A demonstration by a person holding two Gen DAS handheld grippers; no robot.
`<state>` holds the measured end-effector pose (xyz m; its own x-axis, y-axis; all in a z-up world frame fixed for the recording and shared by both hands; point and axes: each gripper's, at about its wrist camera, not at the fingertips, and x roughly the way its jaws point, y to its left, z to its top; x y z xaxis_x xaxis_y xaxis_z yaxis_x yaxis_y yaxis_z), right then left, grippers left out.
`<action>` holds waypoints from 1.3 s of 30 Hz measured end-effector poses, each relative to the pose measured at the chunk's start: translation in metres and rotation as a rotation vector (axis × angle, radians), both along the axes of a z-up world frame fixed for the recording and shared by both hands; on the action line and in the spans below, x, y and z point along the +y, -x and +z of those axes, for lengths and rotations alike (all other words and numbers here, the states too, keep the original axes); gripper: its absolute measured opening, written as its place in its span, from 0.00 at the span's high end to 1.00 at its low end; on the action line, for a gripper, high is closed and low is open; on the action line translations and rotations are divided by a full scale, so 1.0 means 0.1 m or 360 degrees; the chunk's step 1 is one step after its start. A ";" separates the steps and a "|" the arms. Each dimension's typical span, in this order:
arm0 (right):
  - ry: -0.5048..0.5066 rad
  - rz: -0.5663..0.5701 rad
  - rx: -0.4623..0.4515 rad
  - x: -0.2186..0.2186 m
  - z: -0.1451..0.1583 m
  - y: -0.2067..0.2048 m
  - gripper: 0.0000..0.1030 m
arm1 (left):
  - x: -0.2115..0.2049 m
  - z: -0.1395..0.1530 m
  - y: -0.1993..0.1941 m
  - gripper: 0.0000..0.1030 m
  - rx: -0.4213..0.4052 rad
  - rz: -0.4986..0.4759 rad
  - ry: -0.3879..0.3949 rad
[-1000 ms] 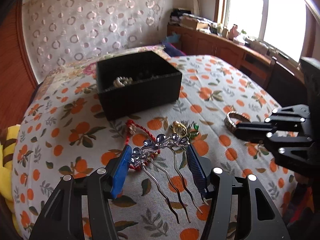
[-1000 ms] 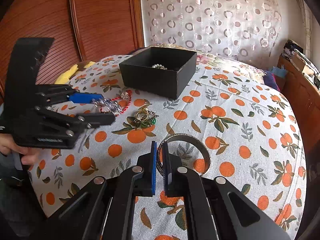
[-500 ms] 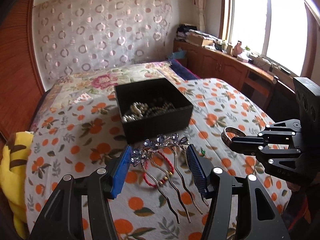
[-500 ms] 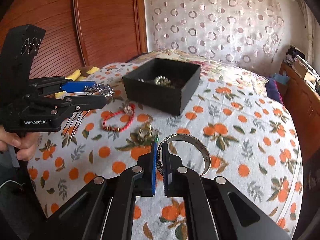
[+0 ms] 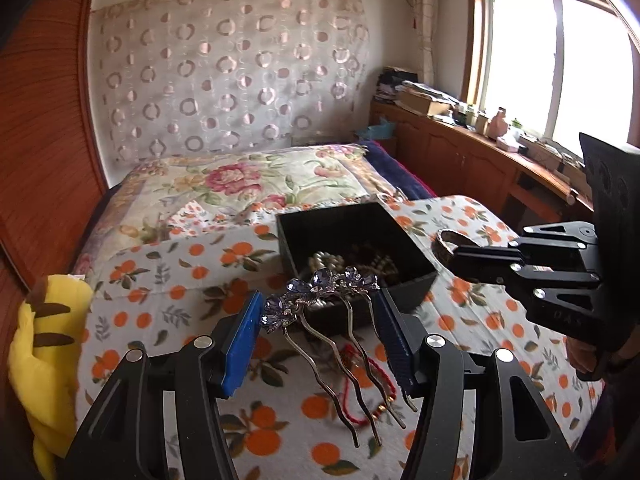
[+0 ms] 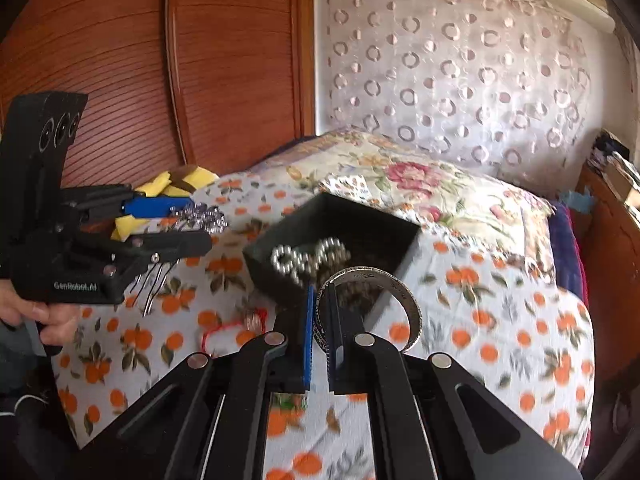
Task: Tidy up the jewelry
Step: 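Lower the hair comb with left and the bangle with right into the box, opening both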
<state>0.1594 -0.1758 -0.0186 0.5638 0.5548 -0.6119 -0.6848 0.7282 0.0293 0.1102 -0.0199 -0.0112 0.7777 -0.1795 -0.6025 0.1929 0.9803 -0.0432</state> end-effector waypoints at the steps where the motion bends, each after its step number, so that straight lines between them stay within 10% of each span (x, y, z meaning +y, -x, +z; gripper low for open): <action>1: -0.0003 0.0015 -0.0003 0.04 0.01 -0.04 0.94 | 0.02 0.01 -0.02 0.47 -0.0002 0.0009 0.0000; 18: 0.0004 0.0066 0.0116 0.32 -0.21 -0.58 0.91 | 0.15 0.05 -0.41 0.47 0.0025 0.0065 0.0015; 39: -0.0041 -0.0217 0.0154 -0.52 -0.35 -0.61 0.91 | -0.38 0.01 -0.98 0.47 0.0063 -0.0103 -0.0064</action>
